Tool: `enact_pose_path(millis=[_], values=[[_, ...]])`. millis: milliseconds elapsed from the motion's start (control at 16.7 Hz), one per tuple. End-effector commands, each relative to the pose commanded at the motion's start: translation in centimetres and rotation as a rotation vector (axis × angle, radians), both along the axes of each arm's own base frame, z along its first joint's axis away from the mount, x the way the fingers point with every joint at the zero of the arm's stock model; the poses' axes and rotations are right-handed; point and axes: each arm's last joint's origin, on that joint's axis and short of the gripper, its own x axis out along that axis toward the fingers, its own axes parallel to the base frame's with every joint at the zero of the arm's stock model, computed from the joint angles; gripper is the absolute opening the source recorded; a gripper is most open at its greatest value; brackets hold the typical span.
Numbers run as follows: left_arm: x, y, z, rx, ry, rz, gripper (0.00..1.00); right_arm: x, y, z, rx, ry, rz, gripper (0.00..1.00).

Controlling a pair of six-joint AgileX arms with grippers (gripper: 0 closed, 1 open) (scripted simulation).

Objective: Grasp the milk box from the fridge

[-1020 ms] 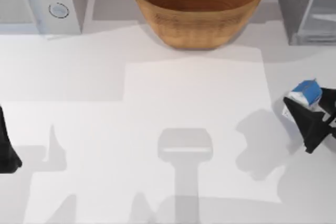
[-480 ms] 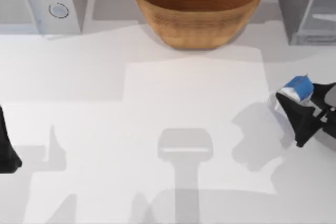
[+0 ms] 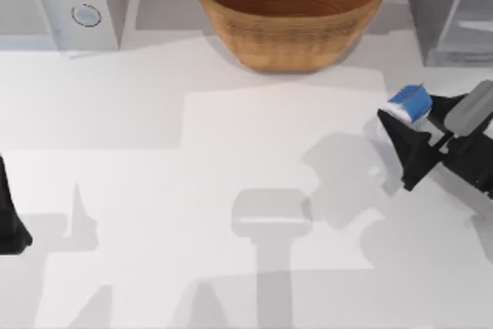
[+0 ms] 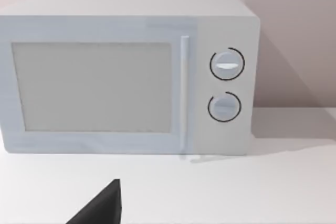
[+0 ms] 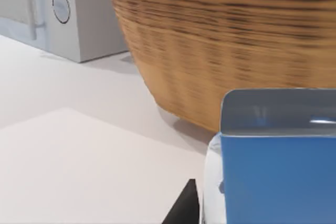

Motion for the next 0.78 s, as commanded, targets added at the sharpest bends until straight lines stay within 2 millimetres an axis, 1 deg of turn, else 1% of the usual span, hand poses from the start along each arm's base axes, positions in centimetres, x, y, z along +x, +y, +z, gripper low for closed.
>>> enact_pose_path(millis=[60,780], values=[[0.0,0.0,0.0,0.0,0.0,0.0,1.0,0.0,0.0,0.0,0.0,0.0,0.0,0.0],[0.0,0.0,0.0,0.0,0.0,0.0,1.0,0.0,0.0,0.0,0.0,0.0,0.0,0.9]])
